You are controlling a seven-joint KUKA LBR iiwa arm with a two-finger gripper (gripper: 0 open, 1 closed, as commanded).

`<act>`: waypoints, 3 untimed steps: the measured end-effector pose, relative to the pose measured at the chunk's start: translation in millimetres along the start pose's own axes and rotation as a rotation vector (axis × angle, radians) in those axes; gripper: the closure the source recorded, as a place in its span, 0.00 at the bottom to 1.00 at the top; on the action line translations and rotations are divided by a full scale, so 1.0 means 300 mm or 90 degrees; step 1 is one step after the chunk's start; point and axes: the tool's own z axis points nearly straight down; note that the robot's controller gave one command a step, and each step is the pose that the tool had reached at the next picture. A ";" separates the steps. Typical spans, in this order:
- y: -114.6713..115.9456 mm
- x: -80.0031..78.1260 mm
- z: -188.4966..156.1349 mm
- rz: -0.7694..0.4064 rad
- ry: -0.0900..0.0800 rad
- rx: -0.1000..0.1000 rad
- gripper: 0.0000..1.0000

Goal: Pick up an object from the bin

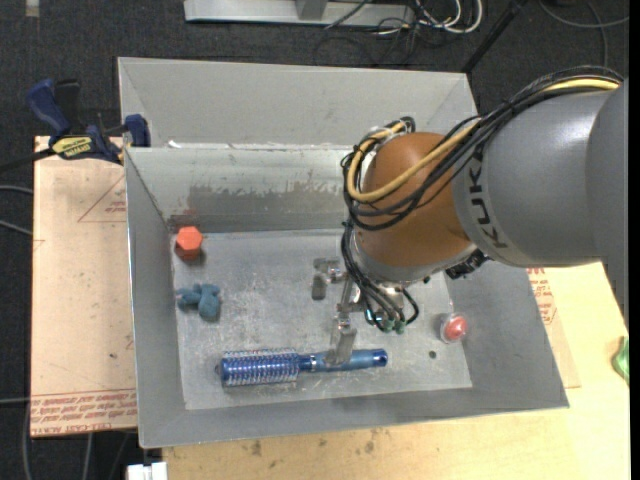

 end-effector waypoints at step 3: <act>0.186 0.129 0.157 -0.251 -0.007 0.000 0.00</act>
Offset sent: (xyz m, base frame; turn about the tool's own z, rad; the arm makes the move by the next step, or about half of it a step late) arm -0.0186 0.0304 -0.0768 -0.0533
